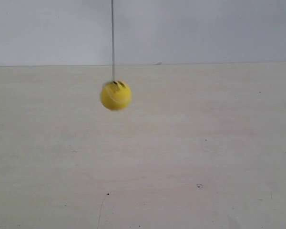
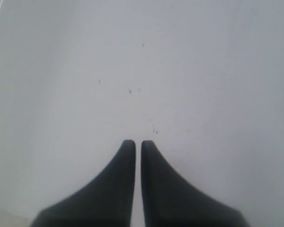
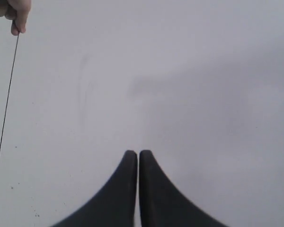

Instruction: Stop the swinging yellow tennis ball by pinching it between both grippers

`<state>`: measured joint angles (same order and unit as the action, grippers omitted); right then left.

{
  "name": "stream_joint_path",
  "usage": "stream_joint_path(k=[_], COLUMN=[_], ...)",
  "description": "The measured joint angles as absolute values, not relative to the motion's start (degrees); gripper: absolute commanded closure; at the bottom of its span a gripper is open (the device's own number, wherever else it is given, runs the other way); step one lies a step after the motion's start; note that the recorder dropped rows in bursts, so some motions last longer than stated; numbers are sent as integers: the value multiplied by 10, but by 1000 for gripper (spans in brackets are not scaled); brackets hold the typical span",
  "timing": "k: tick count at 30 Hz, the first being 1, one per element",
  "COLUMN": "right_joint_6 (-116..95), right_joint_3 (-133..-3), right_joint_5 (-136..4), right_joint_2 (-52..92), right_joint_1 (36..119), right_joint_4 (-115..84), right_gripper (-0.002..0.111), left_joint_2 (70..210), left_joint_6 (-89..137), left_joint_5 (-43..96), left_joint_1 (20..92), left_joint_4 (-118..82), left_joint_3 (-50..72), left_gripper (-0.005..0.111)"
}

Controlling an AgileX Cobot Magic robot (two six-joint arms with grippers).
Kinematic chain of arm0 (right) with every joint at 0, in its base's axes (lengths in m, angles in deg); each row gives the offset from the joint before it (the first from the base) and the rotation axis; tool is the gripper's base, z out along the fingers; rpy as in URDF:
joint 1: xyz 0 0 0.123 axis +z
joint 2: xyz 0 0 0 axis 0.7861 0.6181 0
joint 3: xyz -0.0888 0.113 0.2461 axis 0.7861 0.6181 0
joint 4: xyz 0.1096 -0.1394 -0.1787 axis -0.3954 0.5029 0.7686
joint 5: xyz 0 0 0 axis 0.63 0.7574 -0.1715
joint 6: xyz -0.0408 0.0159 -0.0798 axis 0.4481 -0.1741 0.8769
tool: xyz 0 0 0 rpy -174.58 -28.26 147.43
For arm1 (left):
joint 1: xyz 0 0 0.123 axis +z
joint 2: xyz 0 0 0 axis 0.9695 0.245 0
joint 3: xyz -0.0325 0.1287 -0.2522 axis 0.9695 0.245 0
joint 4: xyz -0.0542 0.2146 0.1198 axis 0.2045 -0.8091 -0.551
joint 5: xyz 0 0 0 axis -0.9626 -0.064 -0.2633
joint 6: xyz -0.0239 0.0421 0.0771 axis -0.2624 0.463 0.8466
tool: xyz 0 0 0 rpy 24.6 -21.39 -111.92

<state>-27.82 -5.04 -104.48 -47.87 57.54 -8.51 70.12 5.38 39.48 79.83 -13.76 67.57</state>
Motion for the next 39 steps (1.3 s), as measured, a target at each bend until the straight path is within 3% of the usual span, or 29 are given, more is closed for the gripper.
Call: stream_joint_path(k=[9, 19, 23, 29, 39], right_joint_6=[-281, -307, -283, -273, -383], right_joint_3=[-179, -257, -259, -284, -342], right_joint_5=[-1048, -1043, -1035, -1068, -1160], right_joint_2=[-259, -16, 98, 237, 346], right_joint_1=[575, 575, 575, 575, 575], right_joint_4=[-57, 87, 127, 212, 461], right_gripper=[108, 108, 108, 108, 108], left_joint_2=[792, 1033, 1189, 1409, 1546], left_joint_6=[5, -10, -84, -192, -270], left_joint_5=[441, 495, 515, 704, 757], left_joint_1=[798, 798, 798, 798, 798], left_joint_4=[-217, -305, -428, -688, -852], left_joint_3=[609, 513, 466, 430, 351], left_gripper=[102, 102, 102, 102, 102])
